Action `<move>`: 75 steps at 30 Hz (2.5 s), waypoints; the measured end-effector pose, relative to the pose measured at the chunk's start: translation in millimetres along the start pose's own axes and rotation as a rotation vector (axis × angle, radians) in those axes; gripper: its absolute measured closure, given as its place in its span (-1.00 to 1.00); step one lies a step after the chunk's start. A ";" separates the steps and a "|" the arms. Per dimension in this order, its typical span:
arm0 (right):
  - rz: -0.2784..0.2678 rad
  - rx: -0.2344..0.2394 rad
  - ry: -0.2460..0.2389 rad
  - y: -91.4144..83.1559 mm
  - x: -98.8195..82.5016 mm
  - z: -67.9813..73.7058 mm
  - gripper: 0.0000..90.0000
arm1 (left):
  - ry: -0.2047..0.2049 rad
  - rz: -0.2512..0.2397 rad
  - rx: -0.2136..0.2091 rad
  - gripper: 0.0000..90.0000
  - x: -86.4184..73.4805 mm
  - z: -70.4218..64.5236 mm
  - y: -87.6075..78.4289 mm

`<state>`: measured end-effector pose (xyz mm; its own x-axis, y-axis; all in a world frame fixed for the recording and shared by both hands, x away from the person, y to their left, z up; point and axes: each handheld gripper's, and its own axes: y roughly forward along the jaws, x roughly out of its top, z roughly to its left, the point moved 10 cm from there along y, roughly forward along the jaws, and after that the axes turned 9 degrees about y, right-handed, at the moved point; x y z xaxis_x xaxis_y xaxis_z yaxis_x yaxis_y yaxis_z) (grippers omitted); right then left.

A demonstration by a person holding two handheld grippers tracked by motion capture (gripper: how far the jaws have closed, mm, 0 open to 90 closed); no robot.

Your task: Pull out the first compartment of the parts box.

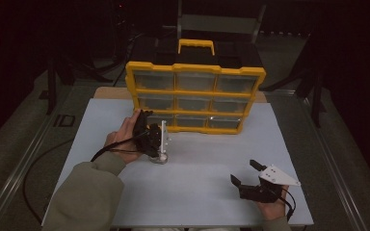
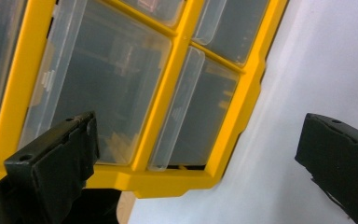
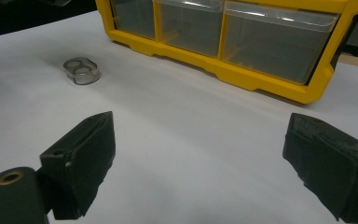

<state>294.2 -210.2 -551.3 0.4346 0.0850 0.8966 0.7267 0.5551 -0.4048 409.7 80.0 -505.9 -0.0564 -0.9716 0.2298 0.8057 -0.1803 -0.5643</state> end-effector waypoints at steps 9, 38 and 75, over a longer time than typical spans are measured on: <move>0.003 0.002 0.000 0.4 -0.5 0.4 -0.79 | 0.010 0.010 0.030 -0.99 -0.2 2.7 0.8; 0.006 0.001 0.001 1.1 -1.3 0.1 -0.79 | 0.044 0.020 0.062 -0.99 3.0 13.7 2.2; 0.005 0.003 0.000 1.1 -1.3 0.4 -0.79 | 0.088 0.029 0.145 -0.99 10.7 39.0 0.5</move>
<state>294.3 -209.4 -552.8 0.4379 0.0877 0.8947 0.7228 0.5574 -0.4084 432.5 75.5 -472.8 -0.0783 -0.9869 0.1410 0.8840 -0.1341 -0.4478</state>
